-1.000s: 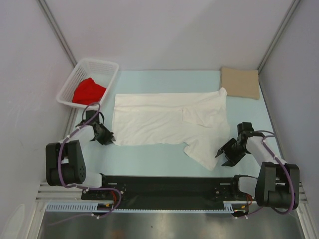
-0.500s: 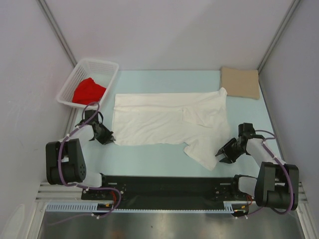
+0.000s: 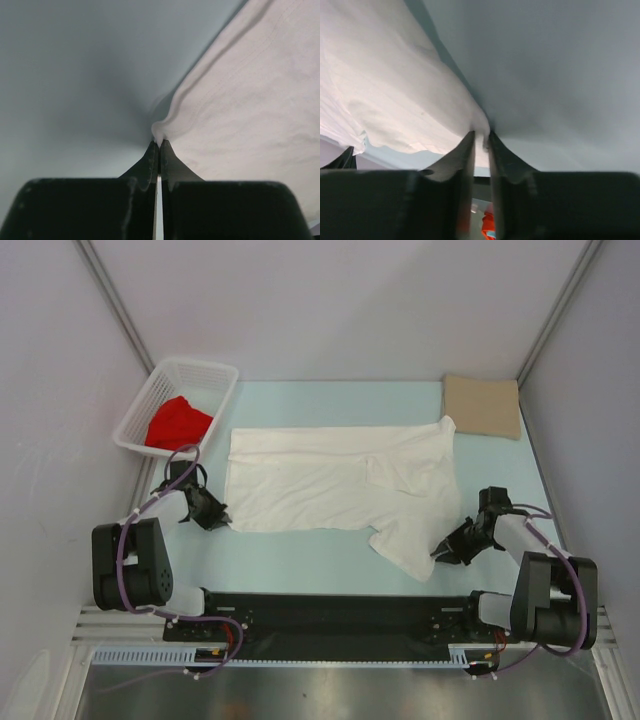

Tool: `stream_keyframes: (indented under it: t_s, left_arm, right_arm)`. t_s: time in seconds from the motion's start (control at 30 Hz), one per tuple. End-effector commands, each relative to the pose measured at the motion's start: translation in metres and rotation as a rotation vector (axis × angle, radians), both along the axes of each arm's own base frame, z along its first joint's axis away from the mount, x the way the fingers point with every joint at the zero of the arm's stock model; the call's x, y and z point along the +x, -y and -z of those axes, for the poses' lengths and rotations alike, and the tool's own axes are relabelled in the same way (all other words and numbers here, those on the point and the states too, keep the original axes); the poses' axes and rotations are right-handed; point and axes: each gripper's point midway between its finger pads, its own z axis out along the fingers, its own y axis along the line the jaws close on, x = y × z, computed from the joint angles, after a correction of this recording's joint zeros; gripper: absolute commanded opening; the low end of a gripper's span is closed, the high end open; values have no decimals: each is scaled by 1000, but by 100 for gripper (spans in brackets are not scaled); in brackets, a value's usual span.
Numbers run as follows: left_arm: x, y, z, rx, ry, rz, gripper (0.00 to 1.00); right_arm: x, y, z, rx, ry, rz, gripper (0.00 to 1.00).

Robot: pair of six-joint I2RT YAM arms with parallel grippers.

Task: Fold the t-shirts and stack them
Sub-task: Fold the tshirt

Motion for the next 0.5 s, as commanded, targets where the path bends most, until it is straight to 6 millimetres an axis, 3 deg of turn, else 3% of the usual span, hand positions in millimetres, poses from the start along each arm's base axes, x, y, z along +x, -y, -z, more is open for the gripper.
stream_keyframes:
  t_s: [0.0, 0.03, 0.07, 0.2, 0.27, 0.4, 0.47]
  left_arm:
    - [-20, -9, 18, 49, -93, 5, 0]
    - [-21, -8, 16, 45, -91, 7, 0]
    - [-21, -9, 14, 47, -88, 4, 0]
    - [-26, -12, 8, 62, -86, -35, 0]
    - [-35, -14, 4, 71, -104, -79, 0]
    - [-49, -7, 3, 33, -98, -155, 0]
    - [-54, -5, 2, 24, -86, -165, 0]
  right_arm:
    - [11, 13, 13, -67, 22, -14, 17]
    - [9, 13, 12, -67, 11, -22, 3]
    - [9, 15, 9, -79, 10, -29, 0]
    - [-3, 26, -10, -123, 2, -41, 0]
    - [-20, 20, -19, -82, -42, -44, 0]
    - [-33, 17, -41, -95, -22, -71, 0]
    - [-42, 12, -43, -90, -46, -88, 0]
